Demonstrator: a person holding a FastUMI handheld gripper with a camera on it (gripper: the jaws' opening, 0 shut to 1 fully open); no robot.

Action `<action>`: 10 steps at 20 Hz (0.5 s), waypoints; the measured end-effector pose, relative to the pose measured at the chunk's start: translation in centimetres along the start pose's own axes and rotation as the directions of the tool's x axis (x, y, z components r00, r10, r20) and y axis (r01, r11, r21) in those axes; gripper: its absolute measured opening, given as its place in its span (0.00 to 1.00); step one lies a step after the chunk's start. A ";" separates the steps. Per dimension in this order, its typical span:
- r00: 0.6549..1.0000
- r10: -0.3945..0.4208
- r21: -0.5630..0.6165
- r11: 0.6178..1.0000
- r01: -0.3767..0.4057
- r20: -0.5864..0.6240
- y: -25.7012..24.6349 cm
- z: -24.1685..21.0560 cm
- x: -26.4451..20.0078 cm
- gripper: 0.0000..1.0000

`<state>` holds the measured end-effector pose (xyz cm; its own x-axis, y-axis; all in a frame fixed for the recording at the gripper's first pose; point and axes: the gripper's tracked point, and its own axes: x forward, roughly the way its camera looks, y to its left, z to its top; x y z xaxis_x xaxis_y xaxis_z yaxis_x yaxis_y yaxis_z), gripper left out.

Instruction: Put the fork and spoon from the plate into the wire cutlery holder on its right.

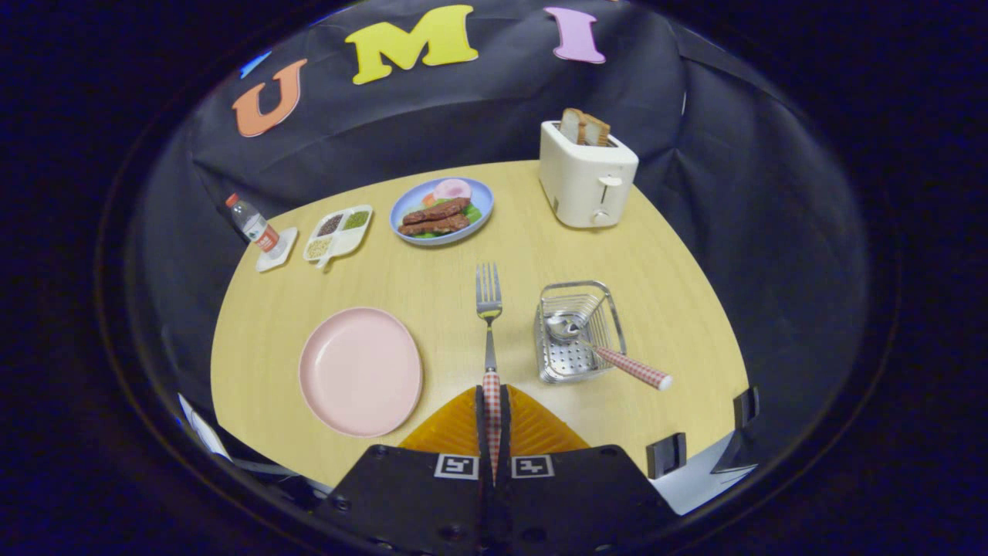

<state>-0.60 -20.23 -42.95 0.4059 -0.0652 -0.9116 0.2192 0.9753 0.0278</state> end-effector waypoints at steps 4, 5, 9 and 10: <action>0.998 -0.010 0.029 1.000 0.011 -0.061 -3.3 -0.5 -1.4 0.01; 0.998 -0.011 0.037 0.999 0.014 -0.066 -4.0 -0.2 -1.6 0.01; 0.988 0.030 0.048 0.999 -0.023 -0.151 -5.7 0.0 -2.5 0.01; 0.983 0.044 0.053 0.998 -0.035 -0.179 -5.9 0.0 -2.6 0.01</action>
<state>-2.97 -25.81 -40.72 0.2503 0.0168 -0.9680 0.2514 0.9644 0.0818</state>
